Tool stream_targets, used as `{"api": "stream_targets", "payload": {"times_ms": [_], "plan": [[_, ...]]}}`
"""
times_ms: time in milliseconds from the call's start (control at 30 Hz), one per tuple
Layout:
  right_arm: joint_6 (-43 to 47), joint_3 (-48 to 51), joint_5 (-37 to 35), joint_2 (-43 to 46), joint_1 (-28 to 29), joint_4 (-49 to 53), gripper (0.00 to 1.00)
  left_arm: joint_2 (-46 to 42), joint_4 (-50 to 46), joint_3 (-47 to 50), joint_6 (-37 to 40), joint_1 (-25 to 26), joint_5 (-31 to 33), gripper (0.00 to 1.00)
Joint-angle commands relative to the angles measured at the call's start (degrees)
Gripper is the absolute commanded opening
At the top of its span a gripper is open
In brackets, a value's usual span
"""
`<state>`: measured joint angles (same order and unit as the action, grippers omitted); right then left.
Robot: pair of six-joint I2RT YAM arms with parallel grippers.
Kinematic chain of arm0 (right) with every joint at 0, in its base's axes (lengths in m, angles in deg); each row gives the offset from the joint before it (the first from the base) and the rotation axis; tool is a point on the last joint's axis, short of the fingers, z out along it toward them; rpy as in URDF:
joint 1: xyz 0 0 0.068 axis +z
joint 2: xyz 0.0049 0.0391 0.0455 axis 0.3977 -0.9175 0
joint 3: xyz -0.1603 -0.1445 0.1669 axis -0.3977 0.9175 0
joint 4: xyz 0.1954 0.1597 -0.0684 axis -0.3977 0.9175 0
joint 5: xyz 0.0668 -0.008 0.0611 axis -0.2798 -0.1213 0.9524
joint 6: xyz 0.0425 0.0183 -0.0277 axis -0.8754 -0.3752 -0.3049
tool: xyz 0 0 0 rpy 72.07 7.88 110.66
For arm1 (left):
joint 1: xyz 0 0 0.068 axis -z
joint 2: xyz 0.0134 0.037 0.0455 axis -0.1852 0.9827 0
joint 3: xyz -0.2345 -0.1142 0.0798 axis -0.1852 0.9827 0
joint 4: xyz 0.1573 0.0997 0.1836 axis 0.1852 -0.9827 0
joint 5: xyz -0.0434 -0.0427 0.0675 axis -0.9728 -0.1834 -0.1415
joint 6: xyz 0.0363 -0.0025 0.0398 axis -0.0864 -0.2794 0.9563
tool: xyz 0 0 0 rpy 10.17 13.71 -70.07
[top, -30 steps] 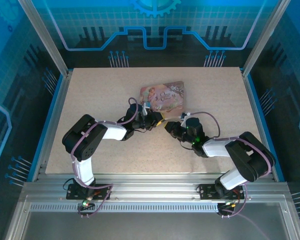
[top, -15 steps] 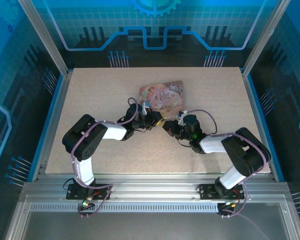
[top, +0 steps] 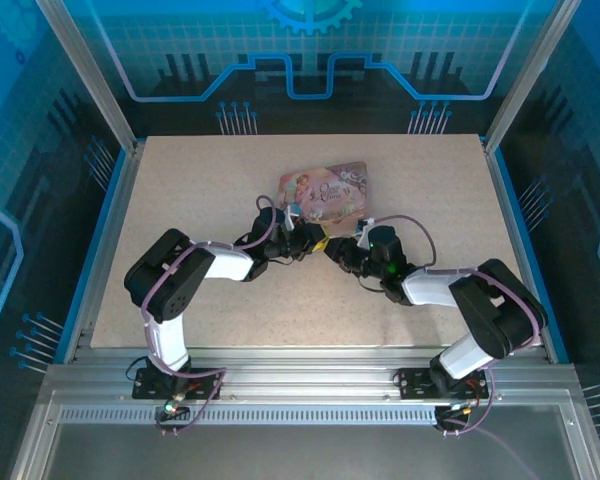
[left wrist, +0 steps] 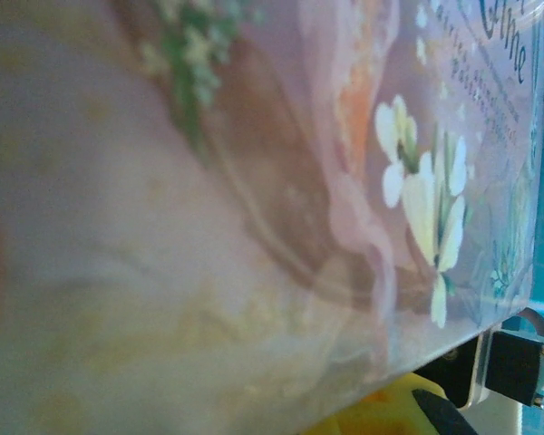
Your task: Unlock the padlock with the key
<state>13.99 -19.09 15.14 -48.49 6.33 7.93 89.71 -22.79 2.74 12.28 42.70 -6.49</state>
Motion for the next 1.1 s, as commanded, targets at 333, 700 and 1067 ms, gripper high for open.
{"api": "stream_targets", "payload": {"times_ms": [333,700,1067], "plan": [[0.48,4.42,-3.66,5.05,-1.89,-0.11,0.25,-0.52,-1.29,1.28,-2.49,0.22,-5.57,0.08],[-2.37,1.66,-2.35,-0.39,-2.11,-5.25,0.17,-0.34,-0.76,1.27,-2.92,0.49,-5.98,0.08],[-2.65,-1.09,-2.26,-1.57,-2.09,-6.04,0.04,1.71,0.37,0.55,-3.54,2.31,-7.15,0.07]]}}
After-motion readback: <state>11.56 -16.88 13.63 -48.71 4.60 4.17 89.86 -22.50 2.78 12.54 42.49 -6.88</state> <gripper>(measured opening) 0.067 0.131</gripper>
